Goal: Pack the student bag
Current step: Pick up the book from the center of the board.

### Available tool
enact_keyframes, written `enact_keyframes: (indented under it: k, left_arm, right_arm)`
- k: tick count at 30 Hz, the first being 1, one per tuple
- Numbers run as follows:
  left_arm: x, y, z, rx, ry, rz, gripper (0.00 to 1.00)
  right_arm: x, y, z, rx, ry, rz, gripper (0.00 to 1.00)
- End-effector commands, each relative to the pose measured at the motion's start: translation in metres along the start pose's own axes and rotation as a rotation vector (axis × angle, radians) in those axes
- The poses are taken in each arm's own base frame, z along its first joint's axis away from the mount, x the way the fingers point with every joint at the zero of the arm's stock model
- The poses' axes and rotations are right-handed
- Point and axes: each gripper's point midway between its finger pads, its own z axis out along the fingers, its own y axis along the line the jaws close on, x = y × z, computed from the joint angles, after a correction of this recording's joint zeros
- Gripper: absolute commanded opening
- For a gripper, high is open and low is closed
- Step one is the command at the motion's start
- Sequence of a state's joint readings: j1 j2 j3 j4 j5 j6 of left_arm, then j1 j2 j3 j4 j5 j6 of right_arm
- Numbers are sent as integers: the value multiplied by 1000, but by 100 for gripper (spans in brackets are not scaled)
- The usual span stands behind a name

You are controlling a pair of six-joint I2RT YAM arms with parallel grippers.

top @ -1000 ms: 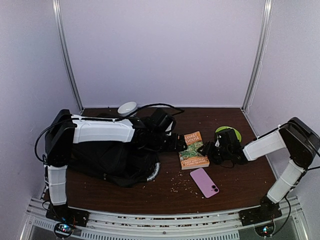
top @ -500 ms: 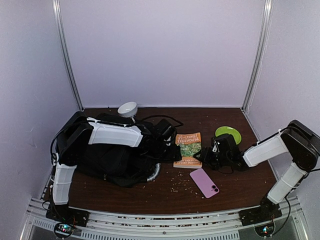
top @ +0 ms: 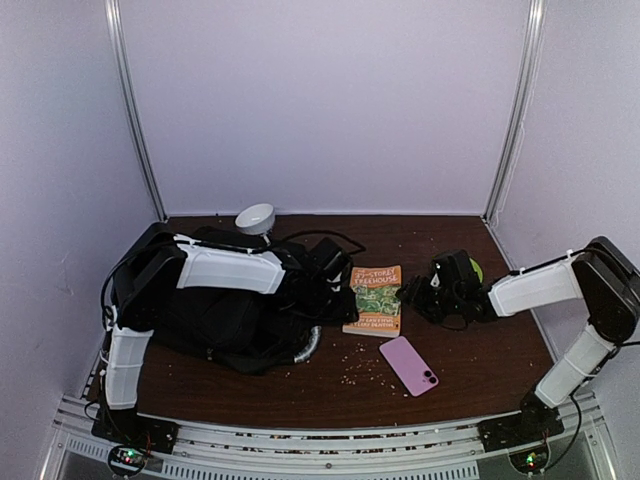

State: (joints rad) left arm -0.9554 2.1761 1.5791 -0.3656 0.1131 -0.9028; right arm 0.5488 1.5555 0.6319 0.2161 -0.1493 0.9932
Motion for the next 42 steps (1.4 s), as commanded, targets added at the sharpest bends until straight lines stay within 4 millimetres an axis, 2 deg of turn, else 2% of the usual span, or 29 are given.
enact_keyframes:
  k: [1, 8, 15, 20, 26, 34, 39, 42]
  left_arm:
    - [3, 12, 10, -6, 8, -3, 46]
    - [7, 23, 18, -17, 27, -9, 35]
    - [10, 27, 24, -23, 44, 2, 25]
    - [14, 26, 29, -10, 60, 5, 15]
    - [16, 26, 30, -3, 69, 9, 9]
    - [16, 25, 28, -3, 67, 17, 6]
    - [10, 22, 16, -7, 47, 34, 7]
    - [2, 14, 1, 0, 24, 38, 16]
  right_arm:
    - [-15, -5, 19, 54, 2, -22, 62]
    - [-8, 2, 35, 20, 49, 11, 62]
    - [17, 5, 37, -18, 140, 45, 61]
    - [33, 14, 36, -84, 194, 84, 56]
    - [32, 37, 24, -161, 190, 79, 38]
    - [22, 53, 6, -195, 154, 57, 0]
    - [12, 57, -11, -192, 110, 25, 0]
    - [-1, 58, -27, -174, 44, -11, 0]
